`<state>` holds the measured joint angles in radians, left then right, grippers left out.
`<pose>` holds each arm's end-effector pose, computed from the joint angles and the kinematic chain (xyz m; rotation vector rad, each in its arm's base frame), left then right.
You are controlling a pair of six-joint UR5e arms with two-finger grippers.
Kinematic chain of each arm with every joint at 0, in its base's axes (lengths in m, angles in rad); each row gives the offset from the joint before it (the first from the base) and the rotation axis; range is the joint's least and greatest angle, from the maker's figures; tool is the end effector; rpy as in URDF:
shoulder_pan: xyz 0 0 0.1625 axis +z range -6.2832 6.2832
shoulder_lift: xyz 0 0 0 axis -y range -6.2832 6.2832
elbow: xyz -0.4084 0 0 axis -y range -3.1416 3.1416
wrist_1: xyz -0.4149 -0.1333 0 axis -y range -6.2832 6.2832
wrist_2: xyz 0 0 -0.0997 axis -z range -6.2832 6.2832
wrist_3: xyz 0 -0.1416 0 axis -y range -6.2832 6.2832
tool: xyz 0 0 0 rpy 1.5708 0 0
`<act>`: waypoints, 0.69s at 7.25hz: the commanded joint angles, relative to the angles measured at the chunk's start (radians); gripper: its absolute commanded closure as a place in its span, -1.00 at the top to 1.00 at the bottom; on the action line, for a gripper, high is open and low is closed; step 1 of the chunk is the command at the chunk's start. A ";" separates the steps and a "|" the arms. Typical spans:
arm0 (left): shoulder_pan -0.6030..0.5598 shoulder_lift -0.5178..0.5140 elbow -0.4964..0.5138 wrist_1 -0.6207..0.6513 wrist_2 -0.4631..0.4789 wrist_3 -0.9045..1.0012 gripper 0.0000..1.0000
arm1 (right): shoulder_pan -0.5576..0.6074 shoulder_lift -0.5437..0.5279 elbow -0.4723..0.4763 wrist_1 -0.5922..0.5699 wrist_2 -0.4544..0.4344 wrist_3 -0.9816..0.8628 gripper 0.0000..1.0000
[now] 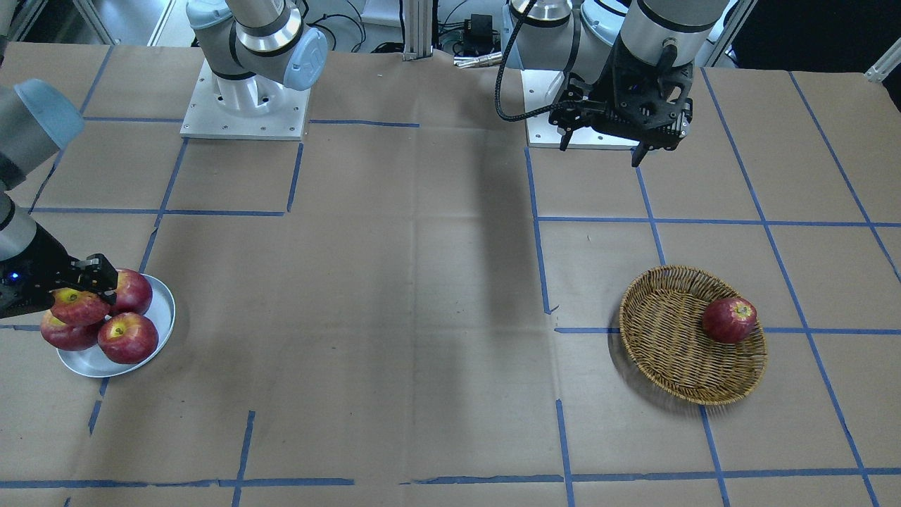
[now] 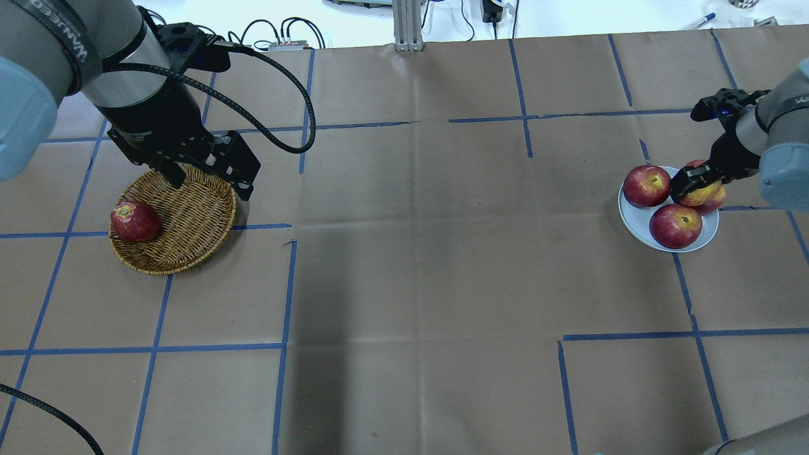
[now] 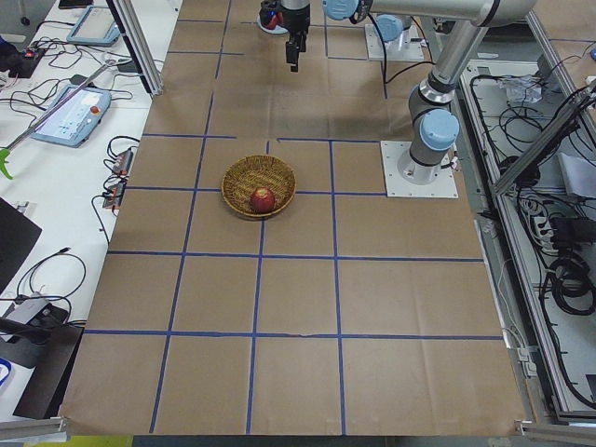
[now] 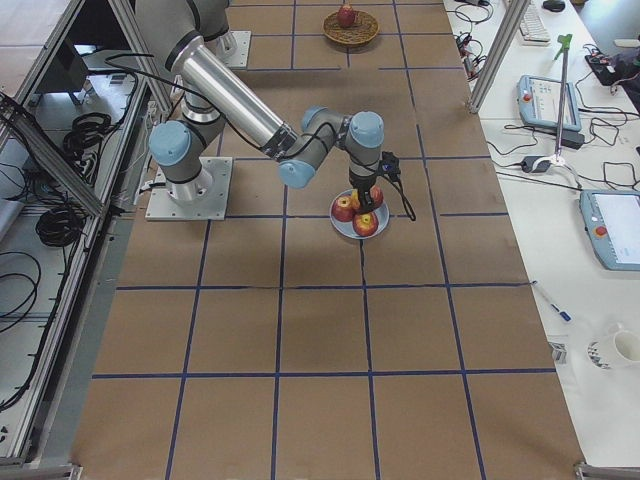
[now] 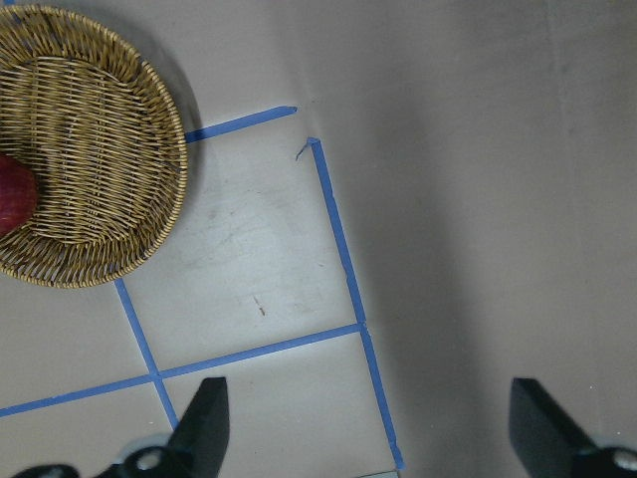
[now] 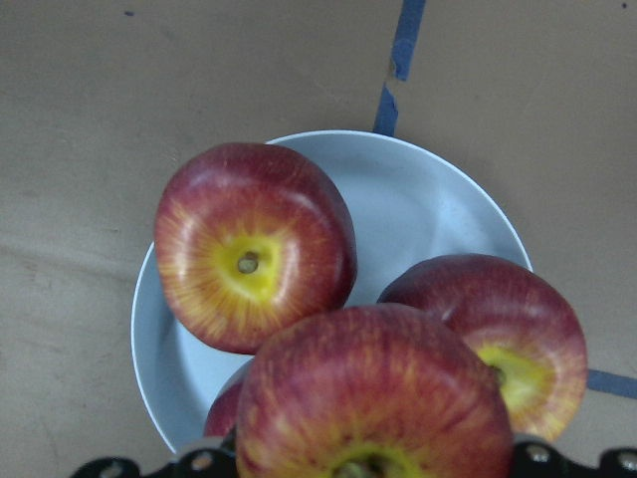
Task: Transfer apple from basket to plate
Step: 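Open the right gripper to release the apple onto the plate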
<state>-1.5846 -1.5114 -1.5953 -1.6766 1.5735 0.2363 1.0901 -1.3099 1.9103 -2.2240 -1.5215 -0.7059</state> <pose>-0.1395 -0.4779 0.4363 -0.3911 -3.1099 -0.1110 -0.1321 -0.5567 0.1867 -0.3535 3.1082 -0.1116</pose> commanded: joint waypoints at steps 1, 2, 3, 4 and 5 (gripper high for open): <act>0.000 0.000 0.000 0.000 0.000 0.001 0.98 | 0.008 -0.044 -0.042 0.017 0.004 0.009 1.00; 0.000 0.000 0.000 0.000 0.000 0.001 0.98 | 0.016 -0.086 -0.080 0.103 0.018 0.029 1.00; 0.000 0.000 0.000 -0.002 0.000 0.001 0.98 | 0.049 -0.115 -0.126 0.195 0.021 0.083 1.00; 0.000 0.000 0.000 0.000 0.000 0.000 0.98 | 0.103 -0.146 -0.182 0.292 0.020 0.148 1.00; 0.000 -0.001 0.000 0.000 0.000 0.000 0.98 | 0.152 -0.188 -0.224 0.401 0.018 0.233 1.00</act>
<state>-1.5846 -1.5111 -1.5953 -1.6770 1.5738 0.2368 1.1822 -1.4495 1.7442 -1.9531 -1.5026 -0.5667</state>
